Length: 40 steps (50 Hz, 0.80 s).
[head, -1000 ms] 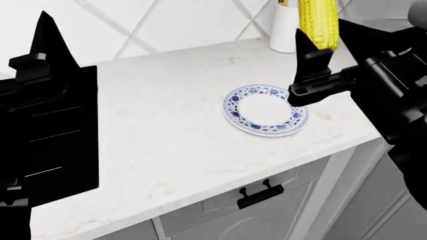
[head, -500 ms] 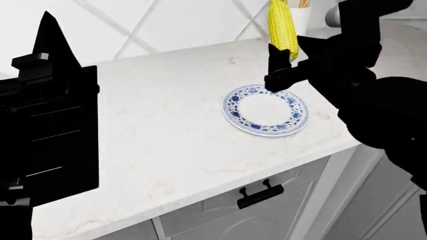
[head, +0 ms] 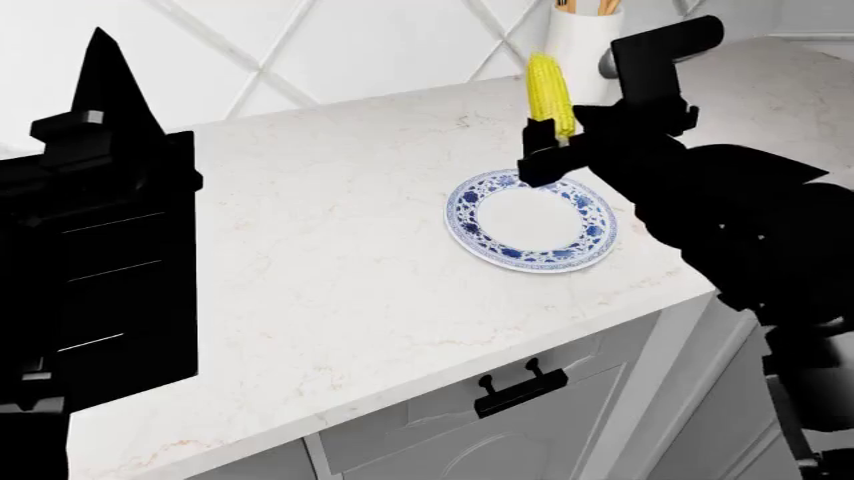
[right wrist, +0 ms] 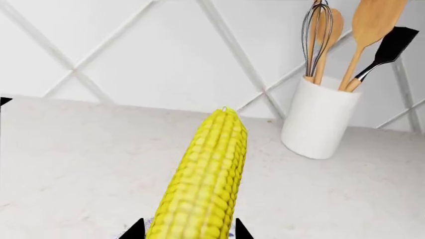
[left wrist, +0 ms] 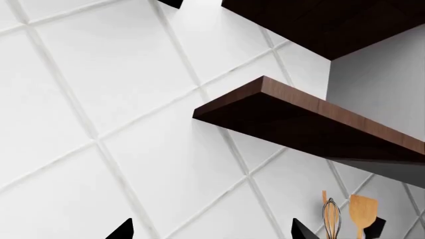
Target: Pick the corn from the top rack in the oven and place it on the plate on the counter.
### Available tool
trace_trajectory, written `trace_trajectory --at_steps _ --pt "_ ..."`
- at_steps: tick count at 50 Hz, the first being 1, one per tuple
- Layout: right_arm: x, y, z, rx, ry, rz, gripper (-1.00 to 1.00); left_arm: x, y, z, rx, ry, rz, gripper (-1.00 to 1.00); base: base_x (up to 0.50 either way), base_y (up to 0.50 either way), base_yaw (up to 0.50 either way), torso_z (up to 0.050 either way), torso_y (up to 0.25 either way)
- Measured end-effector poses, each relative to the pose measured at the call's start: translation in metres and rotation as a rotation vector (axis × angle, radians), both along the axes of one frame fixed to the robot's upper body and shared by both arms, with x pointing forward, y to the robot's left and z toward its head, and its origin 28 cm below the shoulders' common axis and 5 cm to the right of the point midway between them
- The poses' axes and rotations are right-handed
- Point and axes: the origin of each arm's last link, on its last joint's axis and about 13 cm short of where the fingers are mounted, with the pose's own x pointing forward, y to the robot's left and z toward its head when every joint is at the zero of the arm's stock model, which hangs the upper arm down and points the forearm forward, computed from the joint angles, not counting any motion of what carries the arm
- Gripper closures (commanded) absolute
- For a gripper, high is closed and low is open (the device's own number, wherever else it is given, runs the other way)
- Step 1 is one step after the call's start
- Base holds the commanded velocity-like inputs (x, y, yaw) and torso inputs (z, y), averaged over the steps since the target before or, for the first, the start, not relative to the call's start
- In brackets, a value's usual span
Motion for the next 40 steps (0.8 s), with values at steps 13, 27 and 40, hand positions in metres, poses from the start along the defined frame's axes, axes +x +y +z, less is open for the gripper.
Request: trace_trajectory --at_steps 13,27,40 --pt "0.020 -0.003 -0.014 -0.017 0.059 -0.022 1.00 0.000 -0.001 0.000 0.002 0.002 -0.004 -1.00 0.00 0.00 0.00 0.001 0.000" --pt "0.030 -0.002 -0.024 -0.029 0.098 -0.025 1.00 0.001 -0.001 -0.001 0.001 0.005 -0.006 -1.00 0.00 0.00 0.00 0.000 0.001" --pt "0.035 -0.002 -0.033 -0.035 0.126 -0.028 1.00 0.001 -0.002 -0.002 0.000 0.007 -0.008 -1.00 0.00 0.00 0.00 0.000 0.001"
